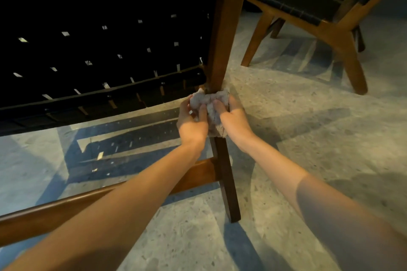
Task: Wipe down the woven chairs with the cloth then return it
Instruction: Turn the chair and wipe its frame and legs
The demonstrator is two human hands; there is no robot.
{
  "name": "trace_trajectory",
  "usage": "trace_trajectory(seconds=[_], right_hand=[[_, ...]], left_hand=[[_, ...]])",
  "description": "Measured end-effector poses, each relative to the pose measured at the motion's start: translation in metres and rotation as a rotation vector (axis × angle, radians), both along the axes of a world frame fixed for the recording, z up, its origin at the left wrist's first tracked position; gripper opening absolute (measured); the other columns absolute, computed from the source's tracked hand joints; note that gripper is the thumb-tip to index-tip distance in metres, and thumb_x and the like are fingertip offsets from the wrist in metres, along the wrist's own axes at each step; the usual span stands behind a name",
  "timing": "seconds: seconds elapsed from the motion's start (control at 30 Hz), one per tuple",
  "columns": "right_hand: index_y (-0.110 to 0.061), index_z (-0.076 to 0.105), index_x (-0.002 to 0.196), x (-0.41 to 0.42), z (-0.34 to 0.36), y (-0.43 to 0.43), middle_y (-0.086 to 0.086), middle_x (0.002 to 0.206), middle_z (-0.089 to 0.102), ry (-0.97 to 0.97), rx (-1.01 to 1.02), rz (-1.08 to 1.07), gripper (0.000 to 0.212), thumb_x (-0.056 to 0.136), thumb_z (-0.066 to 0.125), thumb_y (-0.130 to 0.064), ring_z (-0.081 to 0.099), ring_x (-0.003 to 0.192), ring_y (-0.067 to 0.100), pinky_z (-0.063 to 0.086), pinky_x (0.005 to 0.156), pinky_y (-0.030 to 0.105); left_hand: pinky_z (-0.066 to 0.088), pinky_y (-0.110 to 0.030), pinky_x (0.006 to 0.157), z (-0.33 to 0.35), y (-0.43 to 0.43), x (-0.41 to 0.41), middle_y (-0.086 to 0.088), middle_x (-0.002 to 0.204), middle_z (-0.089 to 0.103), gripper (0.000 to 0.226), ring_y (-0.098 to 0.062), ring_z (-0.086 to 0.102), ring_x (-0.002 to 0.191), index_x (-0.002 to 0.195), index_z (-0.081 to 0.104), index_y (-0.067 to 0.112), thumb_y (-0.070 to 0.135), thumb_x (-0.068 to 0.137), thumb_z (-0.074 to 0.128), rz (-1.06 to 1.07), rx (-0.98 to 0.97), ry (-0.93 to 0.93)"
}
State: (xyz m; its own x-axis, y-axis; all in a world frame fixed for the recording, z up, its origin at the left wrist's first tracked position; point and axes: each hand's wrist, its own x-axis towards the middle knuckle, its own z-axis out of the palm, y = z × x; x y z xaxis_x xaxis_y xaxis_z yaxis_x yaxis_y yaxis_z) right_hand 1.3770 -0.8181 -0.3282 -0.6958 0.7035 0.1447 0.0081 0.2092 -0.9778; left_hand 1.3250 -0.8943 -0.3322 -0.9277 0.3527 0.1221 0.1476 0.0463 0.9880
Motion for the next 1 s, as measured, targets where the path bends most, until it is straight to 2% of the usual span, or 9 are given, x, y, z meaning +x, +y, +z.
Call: trace_trajectory(seconds=[0.13,0.23,0.3,0.4,0.53,0.6,0.73,0.8,1.0], right_hand=[[-0.040,0.054,0.092,-0.010,-0.003,0.005,0.016,0.106,0.065,-0.017,-0.100,0.053,0.019,0.098,0.043,-0.025,0.057,0.105,0.032,0.048,0.089,0.043],[-0.041,0.054,0.114,-0.013,-0.015,0.010,0.011,0.123,0.062,-0.008,-0.118,0.102,0.023,0.098,0.040,-0.031,0.057,0.114,0.027,0.045,0.101,0.045],[-0.034,0.050,0.130,-0.015,-0.025,0.011,0.001,0.129,0.058,-0.018,-0.113,0.102,0.037,0.095,0.040,-0.039,0.053,0.121,0.018,0.039,0.107,0.041],[-0.042,0.049,0.127,-0.014,-0.035,0.012,-0.005,0.130,0.056,-0.030,-0.110,0.083,0.041,0.087,0.041,-0.051,0.050,0.123,0.014,0.036,0.108,0.038],[-0.035,0.047,0.133,-0.005,-0.044,0.012,-0.005,0.129,0.057,-0.058,-0.122,0.095,0.035,0.099,0.040,-0.041,0.052,0.121,0.012,0.039,0.101,0.029],[-0.031,0.047,0.130,0.006,-0.051,0.008,0.000,0.128,0.059,-0.102,-0.129,0.124,0.031,0.101,0.038,-0.037,0.054,0.120,0.014,0.041,0.103,0.033],[-0.029,0.048,0.132,0.034,-0.074,-0.008,0.002,0.132,0.057,-0.218,-0.190,0.109,0.034,0.101,0.036,-0.038,0.051,0.123,0.017,0.036,0.109,0.044],[-0.030,0.047,0.134,0.045,-0.085,-0.014,0.001,0.135,0.055,-0.264,-0.179,0.102,0.037,0.101,0.035,-0.041,0.049,0.125,0.017,0.034,0.111,0.044],[-0.026,0.048,0.135,0.065,-0.094,-0.022,-0.002,0.135,0.056,-0.317,-0.176,0.083,0.038,0.101,0.040,-0.037,0.050,0.125,0.015,0.036,0.110,0.043]], left_hand=[[0.044,0.000,0.062,-0.013,0.004,-0.006,0.014,0.105,0.057,0.030,0.011,0.057,0.086,0.129,0.046,0.022,0.025,0.100,0.043,-0.163,0.021,0.019],[0.042,0.000,0.068,-0.021,0.004,-0.017,0.024,0.100,0.055,0.024,0.023,0.054,0.084,0.125,0.045,0.025,0.024,0.101,0.040,-0.276,-0.014,0.078],[0.045,-0.006,0.080,-0.026,0.004,-0.022,0.015,0.111,0.058,0.033,0.015,0.056,0.098,0.134,0.043,0.018,0.025,0.101,0.040,-0.316,-0.039,0.125],[0.045,-0.017,0.093,-0.031,0.003,-0.024,0.003,0.125,0.058,0.039,-0.006,0.056,0.115,0.139,0.040,0.017,0.026,0.101,0.039,-0.323,-0.045,0.127],[0.046,-0.006,0.073,-0.039,-0.004,-0.018,0.016,0.104,0.060,0.028,0.013,0.059,0.092,0.128,0.046,0.023,0.026,0.101,0.040,-0.351,-0.072,0.090],[0.044,-0.003,0.067,-0.044,-0.013,-0.012,0.018,0.100,0.060,0.025,0.017,0.058,0.086,0.125,0.046,0.023,0.026,0.101,0.041,-0.395,-0.130,0.083],[0.044,-0.007,0.079,-0.058,-0.027,0.005,0.003,0.119,0.062,0.031,-0.004,0.058,0.108,0.129,0.048,0.018,0.025,0.099,0.046,-0.442,-0.282,0.115],[0.039,0.000,0.077,-0.061,-0.031,0.013,0.000,0.123,0.061,0.038,-0.008,0.055,0.111,0.133,0.049,0.013,0.024,0.098,0.050,-0.408,-0.333,0.164],[0.045,-0.004,0.070,-0.068,-0.040,0.033,0.008,0.104,0.064,0.038,-0.002,0.060,0.093,0.132,0.053,0.015,0.021,0.094,0.056,-0.334,-0.314,0.161]])
